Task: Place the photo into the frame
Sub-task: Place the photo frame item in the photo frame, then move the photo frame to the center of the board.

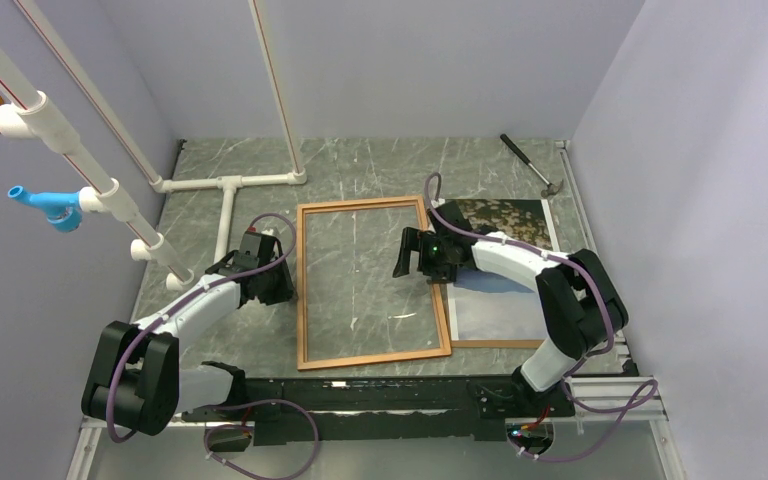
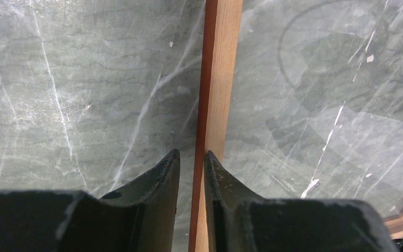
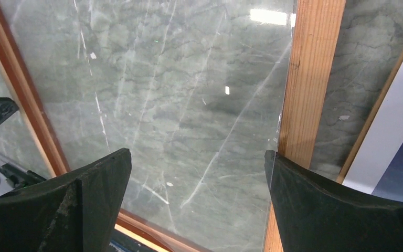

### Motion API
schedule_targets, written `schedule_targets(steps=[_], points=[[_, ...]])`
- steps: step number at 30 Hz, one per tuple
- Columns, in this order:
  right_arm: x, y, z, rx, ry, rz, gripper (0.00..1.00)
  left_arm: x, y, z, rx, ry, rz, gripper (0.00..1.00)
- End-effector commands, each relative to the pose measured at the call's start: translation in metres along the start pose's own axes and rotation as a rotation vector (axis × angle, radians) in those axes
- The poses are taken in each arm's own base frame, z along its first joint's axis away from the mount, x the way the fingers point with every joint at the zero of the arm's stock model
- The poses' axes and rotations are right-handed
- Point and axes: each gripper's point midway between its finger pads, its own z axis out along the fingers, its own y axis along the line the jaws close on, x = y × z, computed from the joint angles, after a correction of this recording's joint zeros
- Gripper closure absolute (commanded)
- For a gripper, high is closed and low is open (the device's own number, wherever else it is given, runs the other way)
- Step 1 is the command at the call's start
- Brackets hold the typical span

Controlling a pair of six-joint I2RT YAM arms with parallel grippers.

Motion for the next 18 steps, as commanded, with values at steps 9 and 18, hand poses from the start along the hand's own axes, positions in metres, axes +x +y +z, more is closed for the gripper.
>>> schedule_targets(steps=[9, 18], points=[[-0.014, -0.015, -0.014, 0.233, -0.052, -0.083, 0.00, 0.029, 0.033, 0.009, -0.126, 0.091, 0.030, 0.70], [-0.021, -0.027, -0.027, 0.311, -0.098, -0.094, 0.00, 0.025, 0.030, 0.007, -0.117, 0.073, 0.030, 0.67]])
